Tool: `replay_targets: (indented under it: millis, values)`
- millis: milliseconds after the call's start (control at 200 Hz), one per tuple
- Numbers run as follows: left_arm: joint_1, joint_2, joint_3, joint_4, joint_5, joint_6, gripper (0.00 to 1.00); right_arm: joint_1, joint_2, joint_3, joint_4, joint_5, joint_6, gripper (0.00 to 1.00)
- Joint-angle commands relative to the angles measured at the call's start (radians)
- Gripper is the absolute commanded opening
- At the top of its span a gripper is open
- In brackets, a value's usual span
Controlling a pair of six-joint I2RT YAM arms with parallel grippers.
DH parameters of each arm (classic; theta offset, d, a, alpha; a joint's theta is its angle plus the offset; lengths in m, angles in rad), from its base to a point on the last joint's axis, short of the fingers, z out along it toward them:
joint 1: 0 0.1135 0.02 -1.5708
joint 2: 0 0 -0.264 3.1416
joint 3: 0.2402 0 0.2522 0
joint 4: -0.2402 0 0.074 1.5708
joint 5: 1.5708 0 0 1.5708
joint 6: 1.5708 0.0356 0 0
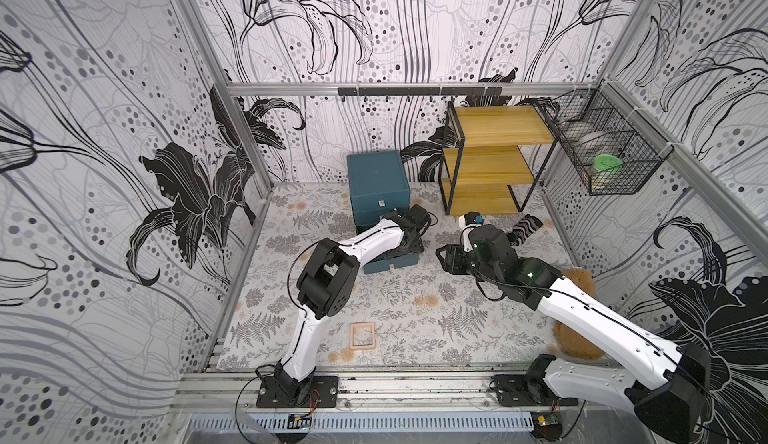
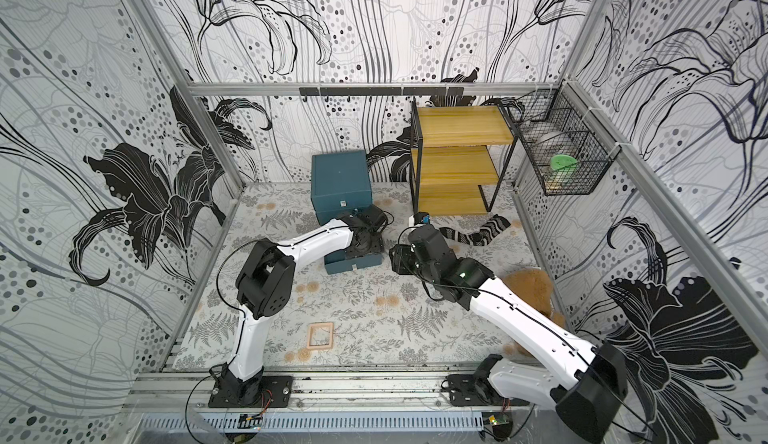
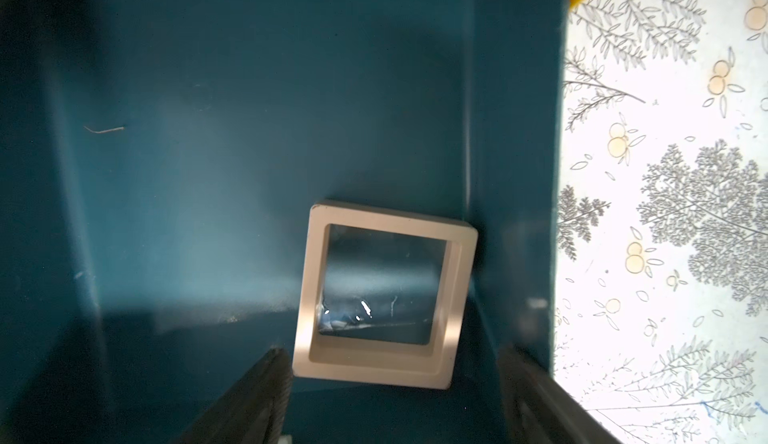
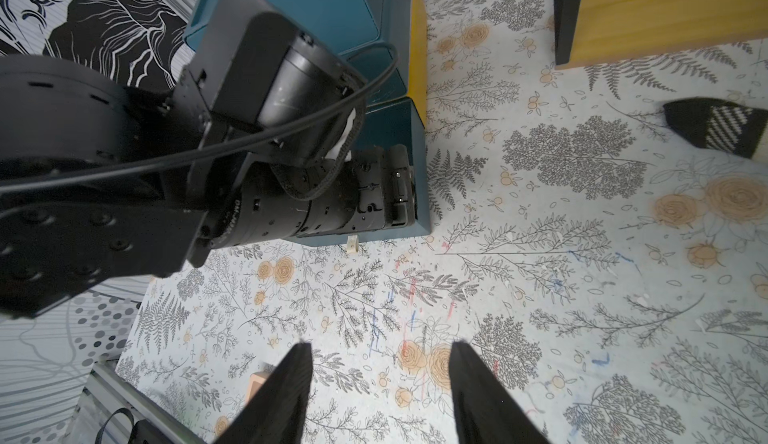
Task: Place the brooch boxes into the drawer by color
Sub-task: Place the brooch box in the drawer, then pick up the brooch box from the center of the board.
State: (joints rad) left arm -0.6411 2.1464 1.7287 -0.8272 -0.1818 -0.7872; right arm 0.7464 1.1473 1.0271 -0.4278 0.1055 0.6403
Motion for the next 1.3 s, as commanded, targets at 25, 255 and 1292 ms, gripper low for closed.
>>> replay_targets:
  millis: [25, 255, 1292]
  values:
    - [-0.003, -0.021, 0.046, 0.001, -0.028, 0.011, 0.83, -0.004, 0.005, 0.007, -0.014, -0.002, 0.015, 0.58]
    - [-0.005, -0.122, 0.038, -0.006, -0.073, -0.018, 0.83, -0.004, 0.006, 0.004, -0.002, -0.030, -0.008, 0.58]
    - [-0.289, -0.914, -0.840, -0.079, 0.013, -0.306, 0.88, -0.004, 0.022, 0.047, -0.089, -0.416, -0.203, 0.63]
